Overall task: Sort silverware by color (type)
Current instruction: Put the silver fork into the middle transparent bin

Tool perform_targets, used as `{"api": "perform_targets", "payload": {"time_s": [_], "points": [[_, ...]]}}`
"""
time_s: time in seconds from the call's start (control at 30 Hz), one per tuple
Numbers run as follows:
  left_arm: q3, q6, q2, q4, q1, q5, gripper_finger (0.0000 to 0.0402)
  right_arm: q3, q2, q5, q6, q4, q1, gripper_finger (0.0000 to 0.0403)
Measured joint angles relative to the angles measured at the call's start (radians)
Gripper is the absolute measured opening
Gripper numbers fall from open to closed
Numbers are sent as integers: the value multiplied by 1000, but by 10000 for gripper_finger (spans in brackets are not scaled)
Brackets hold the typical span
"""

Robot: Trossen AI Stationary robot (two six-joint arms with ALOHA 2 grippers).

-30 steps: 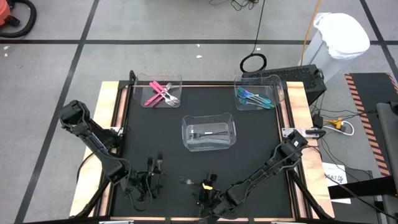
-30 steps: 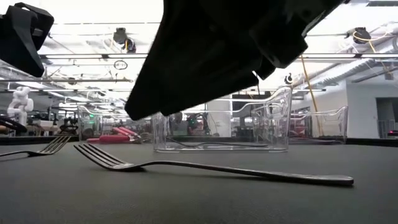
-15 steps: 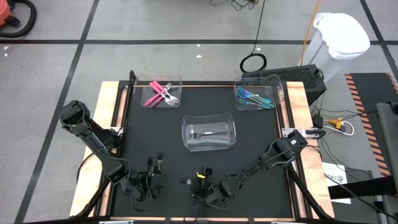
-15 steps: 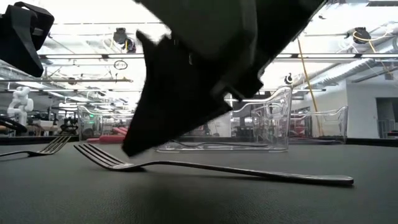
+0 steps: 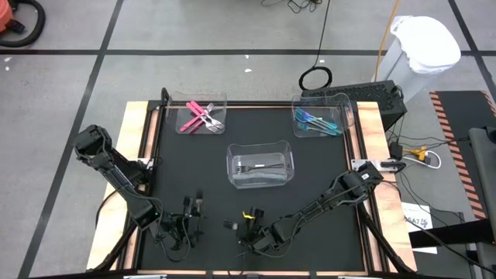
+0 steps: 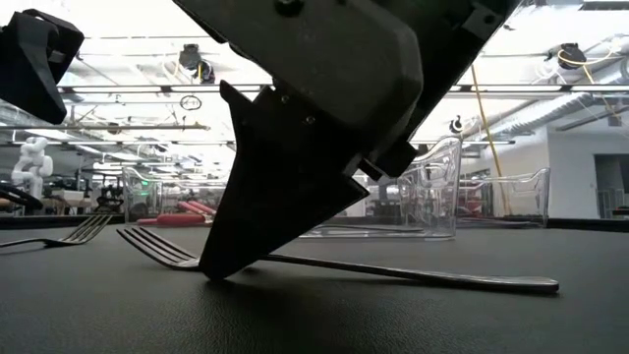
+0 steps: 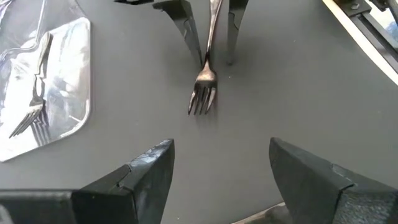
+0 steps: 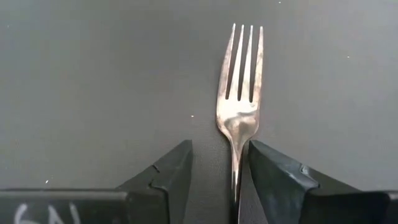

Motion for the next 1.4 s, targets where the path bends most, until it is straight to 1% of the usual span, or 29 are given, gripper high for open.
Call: {"api": "perform_targets", "payload": {"time_s": [0.1, 0.2, 0.5, 0.57, 0.77, 1.4], "points": [[0, 0, 0, 2, 0, 0, 262, 0, 1, -9, -2, -2, 0, 150], [0, -2, 0, 2, -1, 0, 262, 0, 1, -39, -6, -3, -5, 132], [0, -2, 0, 19, -1, 1, 262, -1, 3, -58, -22, -3, -5, 25], [0, -3, 0, 20, -1, 1, 262, -1, 3, -55, -25, -3, -4, 11], [0, -3, 0, 42, -1, 1, 262, -2, 3, -51, -25, -4, 2, 16], [0, -5, 0, 38, -1, 1, 262, -3, 4, -52, -50, -21, 2, 10]]}}
